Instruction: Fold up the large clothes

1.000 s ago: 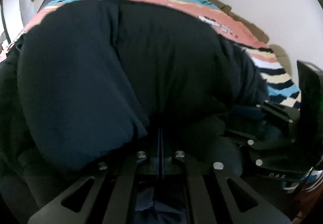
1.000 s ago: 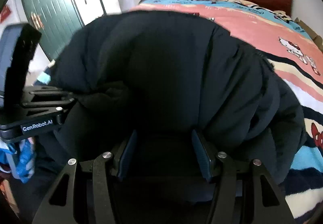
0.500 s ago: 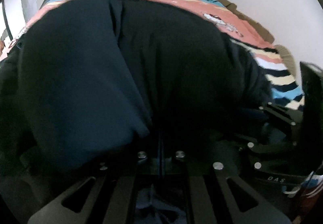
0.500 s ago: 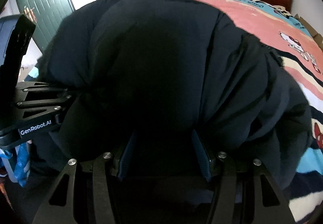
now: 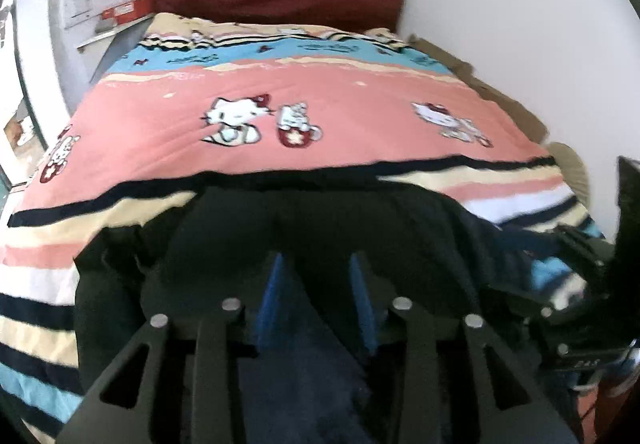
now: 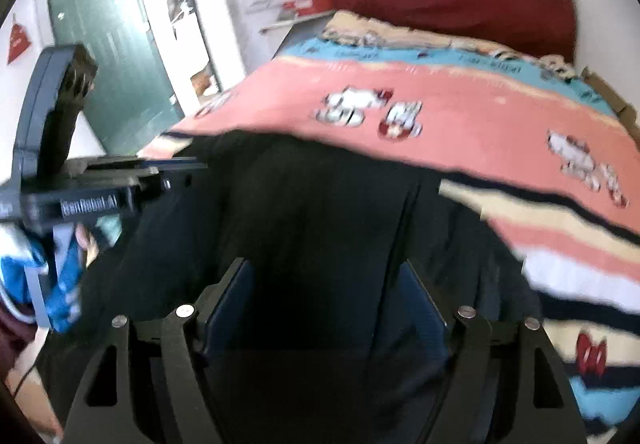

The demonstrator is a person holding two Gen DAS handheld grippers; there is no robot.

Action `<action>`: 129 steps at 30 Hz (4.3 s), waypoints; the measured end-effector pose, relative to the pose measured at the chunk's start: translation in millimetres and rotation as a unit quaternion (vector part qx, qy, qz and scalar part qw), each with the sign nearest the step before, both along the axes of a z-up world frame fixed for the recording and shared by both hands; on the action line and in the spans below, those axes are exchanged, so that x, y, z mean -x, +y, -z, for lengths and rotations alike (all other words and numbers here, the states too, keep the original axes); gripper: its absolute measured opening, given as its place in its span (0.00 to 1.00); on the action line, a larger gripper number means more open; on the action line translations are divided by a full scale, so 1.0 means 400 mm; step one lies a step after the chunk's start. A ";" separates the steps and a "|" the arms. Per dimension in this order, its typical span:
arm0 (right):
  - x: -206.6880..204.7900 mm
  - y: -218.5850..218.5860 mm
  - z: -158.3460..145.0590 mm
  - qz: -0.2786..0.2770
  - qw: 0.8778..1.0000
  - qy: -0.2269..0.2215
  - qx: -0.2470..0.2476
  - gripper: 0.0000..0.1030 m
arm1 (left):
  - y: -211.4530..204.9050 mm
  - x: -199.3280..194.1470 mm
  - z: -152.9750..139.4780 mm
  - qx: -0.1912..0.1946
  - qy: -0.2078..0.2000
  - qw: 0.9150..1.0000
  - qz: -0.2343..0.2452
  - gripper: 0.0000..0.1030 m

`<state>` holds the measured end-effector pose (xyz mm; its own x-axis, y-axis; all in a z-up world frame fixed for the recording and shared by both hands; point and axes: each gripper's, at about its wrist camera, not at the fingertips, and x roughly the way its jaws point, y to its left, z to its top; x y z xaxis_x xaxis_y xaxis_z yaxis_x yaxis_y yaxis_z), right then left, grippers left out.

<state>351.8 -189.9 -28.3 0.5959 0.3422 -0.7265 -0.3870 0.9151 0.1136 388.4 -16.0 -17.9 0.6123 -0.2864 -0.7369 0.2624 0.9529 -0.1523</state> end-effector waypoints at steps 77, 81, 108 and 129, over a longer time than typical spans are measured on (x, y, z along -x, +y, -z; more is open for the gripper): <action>0.726 -0.426 0.037 0.181 0.980 0.075 -0.040 0.86 | 0.586 0.824 0.032 0.058 0.050 0.982 -0.175 0.62; 0.739 -0.417 0.096 0.171 0.978 0.113 -0.050 0.86 | 0.588 0.837 0.097 0.101 0.077 0.978 -0.166 0.62; 0.713 -0.334 0.229 0.106 0.960 0.232 -0.117 0.61 | 0.515 0.889 0.307 0.332 0.148 0.927 -0.092 0.60; 0.665 -0.343 0.101 0.061 0.948 0.138 -0.280 0.17 | 0.505 0.818 0.063 0.415 0.053 0.907 -0.041 0.18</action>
